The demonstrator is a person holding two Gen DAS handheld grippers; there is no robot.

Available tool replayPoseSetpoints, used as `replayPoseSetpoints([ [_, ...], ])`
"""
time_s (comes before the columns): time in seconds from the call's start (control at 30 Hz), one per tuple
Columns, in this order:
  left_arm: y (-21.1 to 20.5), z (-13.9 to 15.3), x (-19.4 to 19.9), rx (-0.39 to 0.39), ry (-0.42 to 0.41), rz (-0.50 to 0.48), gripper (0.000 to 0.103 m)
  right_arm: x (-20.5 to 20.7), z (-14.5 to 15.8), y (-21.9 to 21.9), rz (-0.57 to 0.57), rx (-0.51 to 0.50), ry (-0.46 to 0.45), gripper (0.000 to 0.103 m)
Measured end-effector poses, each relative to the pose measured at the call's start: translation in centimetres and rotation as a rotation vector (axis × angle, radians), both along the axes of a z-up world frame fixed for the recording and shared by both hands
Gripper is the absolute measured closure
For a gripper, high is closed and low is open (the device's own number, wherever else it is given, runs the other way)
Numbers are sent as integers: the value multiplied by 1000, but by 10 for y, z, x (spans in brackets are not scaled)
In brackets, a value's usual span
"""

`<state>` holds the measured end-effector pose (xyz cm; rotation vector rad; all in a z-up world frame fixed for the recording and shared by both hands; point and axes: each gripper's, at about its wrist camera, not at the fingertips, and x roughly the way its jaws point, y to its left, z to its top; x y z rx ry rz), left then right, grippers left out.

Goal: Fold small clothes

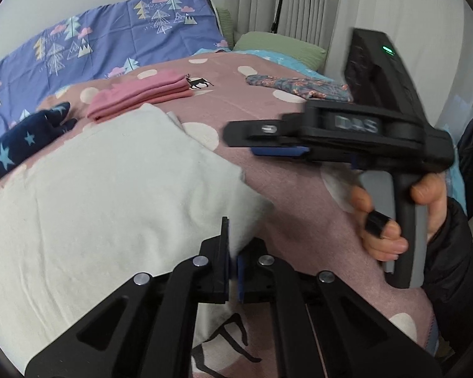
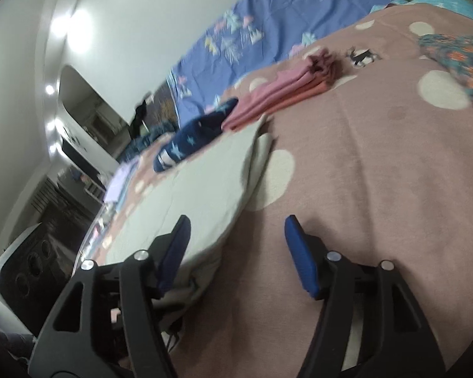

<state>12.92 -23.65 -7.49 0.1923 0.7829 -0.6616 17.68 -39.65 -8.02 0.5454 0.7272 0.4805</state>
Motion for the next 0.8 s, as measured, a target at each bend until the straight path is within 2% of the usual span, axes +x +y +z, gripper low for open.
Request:
replayPoseSetpoints([
  [0.1,2,-3,3,-33,24,-2,101,30,4,17,23,-29,70,35],
  [0.2,4,-3,4,-54,33,-9,101,77,-4,34,36,-104,185,35],
  [0.27,6,-4,5,-73,45,-13,101,100,-3,44,21,-142,180,38],
  [0.33,7,-5,7,-94,56,-23,101,114,-1,53,-16,-206,150,88],
  [0.37,7,-5,8,-102,58,-28,101,121,-2,56,-8,-215,156,96],
  [0.43,9,-4,9,-133,72,-47,101,121,3,52,-15,-153,145,97],
  [0.5,9,1,8,-180,87,-83,102,112,21,46,2,-113,81,98],
  [0.53,7,2,6,-181,84,-94,102,109,29,44,3,-110,54,98],
  [0.6,-6,0,3,-142,68,-119,102,107,41,43,-26,-182,7,99],
  [0.63,-11,-4,2,-116,62,-120,102,109,38,43,-34,-211,11,99],
  [0.73,-20,-19,3,-63,77,-117,101,126,-1,37,-47,-255,120,99],
  [0.8,-19,-23,5,-62,103,-118,101,123,-20,19,-58,-134,120,100],
])
